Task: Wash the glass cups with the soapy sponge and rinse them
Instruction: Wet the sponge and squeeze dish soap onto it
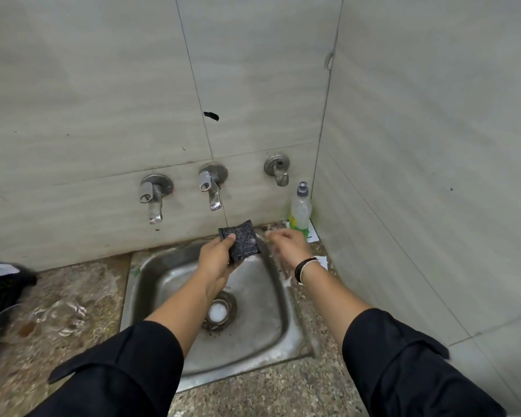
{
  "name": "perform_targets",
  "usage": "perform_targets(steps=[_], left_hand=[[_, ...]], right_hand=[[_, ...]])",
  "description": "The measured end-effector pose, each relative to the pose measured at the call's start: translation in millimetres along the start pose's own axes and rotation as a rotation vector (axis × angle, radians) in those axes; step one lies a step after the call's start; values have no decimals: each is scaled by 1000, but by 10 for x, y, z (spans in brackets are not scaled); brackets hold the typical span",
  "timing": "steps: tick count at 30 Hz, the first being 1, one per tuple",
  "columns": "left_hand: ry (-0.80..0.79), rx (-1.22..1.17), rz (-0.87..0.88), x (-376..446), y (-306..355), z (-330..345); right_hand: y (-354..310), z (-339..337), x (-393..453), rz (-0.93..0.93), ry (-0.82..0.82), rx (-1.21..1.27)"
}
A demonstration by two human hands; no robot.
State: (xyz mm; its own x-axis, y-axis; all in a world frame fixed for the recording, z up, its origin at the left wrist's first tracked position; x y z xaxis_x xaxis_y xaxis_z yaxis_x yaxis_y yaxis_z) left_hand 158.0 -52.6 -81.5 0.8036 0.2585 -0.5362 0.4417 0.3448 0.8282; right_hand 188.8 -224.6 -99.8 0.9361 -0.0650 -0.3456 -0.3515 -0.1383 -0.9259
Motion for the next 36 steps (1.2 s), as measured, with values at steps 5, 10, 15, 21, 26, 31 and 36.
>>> perform_targets(steps=[5, 10, 15, 21, 26, 31, 36], left_hand=[[59, -92, -9, 50, 41, -133], [82, -128, -55, 66, 16, -262], [62, -128, -91, 16, 2, -325], [48, -162, -118, -125, 11, -339], [0, -178, -123, -296, -2, -348], [-35, -166, -105, -470, -11, -398], [-32, -164, -96, -636, 8, -456]], right_hand=[[176, -329, 540, -127, 458, -317], [117, -360, 975, -101, 361, -368], [186, -356, 878, -143, 374, -250], [301, -243, 288, -656, 399, -433], [31, -282, -85, -965, 396, -815], [-196, -266, -258, -1174, 440, -975], [-281, -230, -346, -1329, 468, -1109]])
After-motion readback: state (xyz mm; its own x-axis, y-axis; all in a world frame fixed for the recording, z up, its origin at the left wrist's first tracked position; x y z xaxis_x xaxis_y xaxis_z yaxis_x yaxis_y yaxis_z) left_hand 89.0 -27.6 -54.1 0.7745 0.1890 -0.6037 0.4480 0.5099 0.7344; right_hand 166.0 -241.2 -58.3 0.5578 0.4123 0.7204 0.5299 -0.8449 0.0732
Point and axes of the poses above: each hand's wrist, its own x-axis towards the middle knuckle, its own z-axis out of the palm, y = z × x, the point moved 1 cm from there along x, towards the middle knuckle
